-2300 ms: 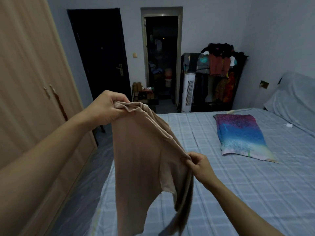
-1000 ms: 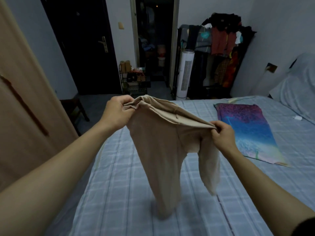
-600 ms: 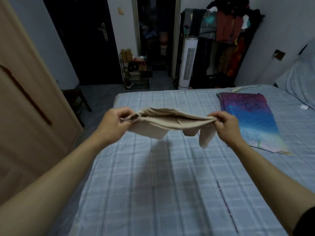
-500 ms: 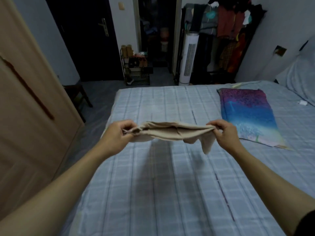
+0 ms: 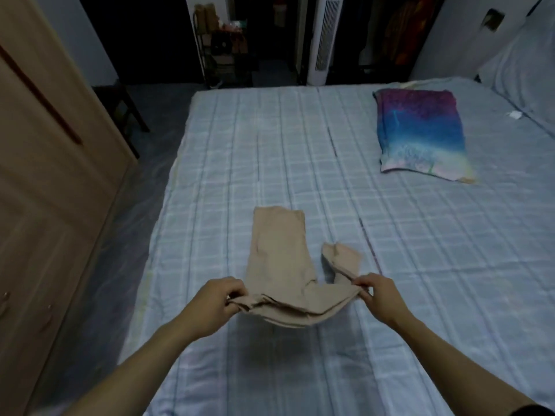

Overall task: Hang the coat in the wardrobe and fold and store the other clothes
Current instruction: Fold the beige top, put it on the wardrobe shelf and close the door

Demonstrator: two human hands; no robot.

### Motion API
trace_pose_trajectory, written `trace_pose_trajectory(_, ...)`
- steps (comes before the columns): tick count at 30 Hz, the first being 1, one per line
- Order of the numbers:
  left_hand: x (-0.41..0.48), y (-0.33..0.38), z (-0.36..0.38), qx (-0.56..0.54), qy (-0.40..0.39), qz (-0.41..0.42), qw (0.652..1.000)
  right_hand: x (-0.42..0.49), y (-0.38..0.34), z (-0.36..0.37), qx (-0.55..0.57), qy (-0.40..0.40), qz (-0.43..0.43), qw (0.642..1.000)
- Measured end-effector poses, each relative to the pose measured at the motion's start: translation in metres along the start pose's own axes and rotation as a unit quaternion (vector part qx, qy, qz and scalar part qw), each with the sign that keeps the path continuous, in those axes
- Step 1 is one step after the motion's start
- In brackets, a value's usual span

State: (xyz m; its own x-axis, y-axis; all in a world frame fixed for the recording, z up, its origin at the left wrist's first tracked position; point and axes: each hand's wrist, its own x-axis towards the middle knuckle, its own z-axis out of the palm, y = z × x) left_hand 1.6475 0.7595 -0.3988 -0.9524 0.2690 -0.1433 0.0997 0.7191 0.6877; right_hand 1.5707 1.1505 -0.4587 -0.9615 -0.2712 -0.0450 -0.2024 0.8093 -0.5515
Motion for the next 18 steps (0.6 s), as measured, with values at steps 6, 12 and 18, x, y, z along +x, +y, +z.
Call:
trace_pose_trajectory(6, -0.047, -0.007, 0.046, 0.059, -0.045, 0.032, 0.997, -0.063, 0.007, 0.023, -0.009, -0.032, 0.033, 0.999)
trace_pose_trajectory(12, -0.091, -0.022, 0.086, 0.154, -0.136, 0.023, 0.978, -0.105, 0.001, 0.049, -0.053, -0.158, 0.068, 0.984)
trace_pose_trajectory(18, -0.096, -0.04, 0.095, 0.128, -0.114, -0.028, 0.985, -0.104, -0.025, 0.068, -0.043, -0.175, 0.083, 0.98)
